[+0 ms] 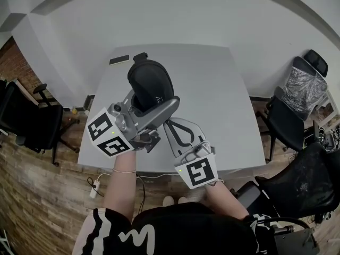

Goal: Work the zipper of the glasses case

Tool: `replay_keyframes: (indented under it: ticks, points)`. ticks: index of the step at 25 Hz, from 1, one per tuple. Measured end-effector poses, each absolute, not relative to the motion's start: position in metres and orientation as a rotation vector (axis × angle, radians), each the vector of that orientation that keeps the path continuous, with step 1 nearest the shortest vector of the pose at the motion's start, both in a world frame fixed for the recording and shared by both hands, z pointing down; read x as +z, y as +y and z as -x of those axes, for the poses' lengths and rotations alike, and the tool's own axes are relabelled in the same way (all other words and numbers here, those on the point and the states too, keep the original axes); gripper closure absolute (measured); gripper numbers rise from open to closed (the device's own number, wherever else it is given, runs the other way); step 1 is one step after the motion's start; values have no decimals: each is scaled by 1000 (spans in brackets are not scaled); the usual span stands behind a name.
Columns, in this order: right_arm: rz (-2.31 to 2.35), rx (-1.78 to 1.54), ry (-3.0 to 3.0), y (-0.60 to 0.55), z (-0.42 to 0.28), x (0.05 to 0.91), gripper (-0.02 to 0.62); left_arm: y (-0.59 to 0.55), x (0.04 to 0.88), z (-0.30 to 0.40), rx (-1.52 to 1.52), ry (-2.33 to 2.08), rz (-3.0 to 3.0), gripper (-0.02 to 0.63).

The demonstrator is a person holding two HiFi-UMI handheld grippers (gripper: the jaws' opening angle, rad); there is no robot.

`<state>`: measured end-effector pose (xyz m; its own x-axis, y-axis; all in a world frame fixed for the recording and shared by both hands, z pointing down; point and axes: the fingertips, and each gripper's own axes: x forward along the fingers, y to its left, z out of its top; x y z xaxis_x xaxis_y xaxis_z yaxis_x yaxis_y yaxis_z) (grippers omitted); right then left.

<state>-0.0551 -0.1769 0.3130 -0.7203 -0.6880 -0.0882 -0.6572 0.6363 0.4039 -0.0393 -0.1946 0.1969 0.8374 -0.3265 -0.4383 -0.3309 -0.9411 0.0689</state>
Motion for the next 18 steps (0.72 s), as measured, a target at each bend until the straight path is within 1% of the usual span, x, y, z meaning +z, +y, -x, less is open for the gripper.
replay_keyframes:
  ticks: [9, 12, 18]
  points:
    - [-1151, -636, -2778, -177, 59, 315, 591, -196, 200, 47, 711, 594, 2993, 341]
    - [-1156, -616, -2800, -173, 55, 322, 591, -200, 207, 55, 708, 737, 2952, 339]
    - [-1291, -445, -2742, -190, 15, 341, 591, -202, 212, 92, 677, 1155, 2717, 339]
